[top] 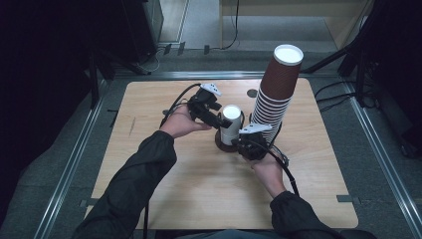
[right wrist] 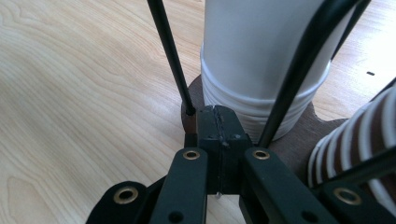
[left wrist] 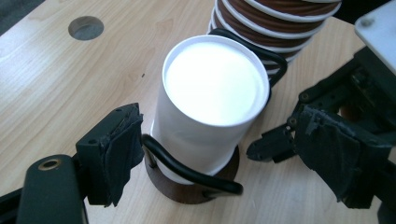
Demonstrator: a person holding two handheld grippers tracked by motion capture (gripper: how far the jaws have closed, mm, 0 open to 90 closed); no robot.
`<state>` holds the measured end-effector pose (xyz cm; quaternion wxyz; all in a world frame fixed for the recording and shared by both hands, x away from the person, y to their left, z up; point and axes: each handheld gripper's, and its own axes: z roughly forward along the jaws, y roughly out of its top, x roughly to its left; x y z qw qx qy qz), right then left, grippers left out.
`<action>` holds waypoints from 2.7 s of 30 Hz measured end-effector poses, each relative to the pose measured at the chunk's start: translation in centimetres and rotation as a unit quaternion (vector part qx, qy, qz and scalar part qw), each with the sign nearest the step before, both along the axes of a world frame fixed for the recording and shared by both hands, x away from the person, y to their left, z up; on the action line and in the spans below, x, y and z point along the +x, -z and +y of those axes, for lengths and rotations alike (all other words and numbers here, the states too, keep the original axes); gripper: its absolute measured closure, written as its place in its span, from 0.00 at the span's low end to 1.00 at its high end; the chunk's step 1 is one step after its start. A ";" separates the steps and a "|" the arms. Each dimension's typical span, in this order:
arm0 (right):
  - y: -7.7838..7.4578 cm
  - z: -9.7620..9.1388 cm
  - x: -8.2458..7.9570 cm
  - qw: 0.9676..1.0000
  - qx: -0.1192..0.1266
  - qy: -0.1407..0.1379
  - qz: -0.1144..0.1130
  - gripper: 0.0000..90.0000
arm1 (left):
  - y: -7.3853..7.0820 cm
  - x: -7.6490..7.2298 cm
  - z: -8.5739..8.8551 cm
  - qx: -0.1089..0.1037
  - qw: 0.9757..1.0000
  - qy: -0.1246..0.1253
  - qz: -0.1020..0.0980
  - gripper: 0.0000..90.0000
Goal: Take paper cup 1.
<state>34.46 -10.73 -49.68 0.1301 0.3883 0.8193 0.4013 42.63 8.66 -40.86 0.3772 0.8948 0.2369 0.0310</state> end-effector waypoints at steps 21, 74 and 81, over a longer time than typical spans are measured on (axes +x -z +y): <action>0.8 0.8 0.6 1.000 0.001 0.018 -0.003 1.00 | 1.1 0.7 -1.2 0.008 1.000 0.009 -0.014 0.32; -0.4 0.3 -0.2 0.999 0.007 -0.040 -0.003 0.92 | -4.2 -0.1 -0.6 0.004 0.999 -0.004 -0.050 0.39; -0.7 -0.1 -0.3 0.998 0.005 -0.056 0.001 0.91 | -4.9 -0.3 -0.8 0.017 0.999 -0.002 -0.048 0.39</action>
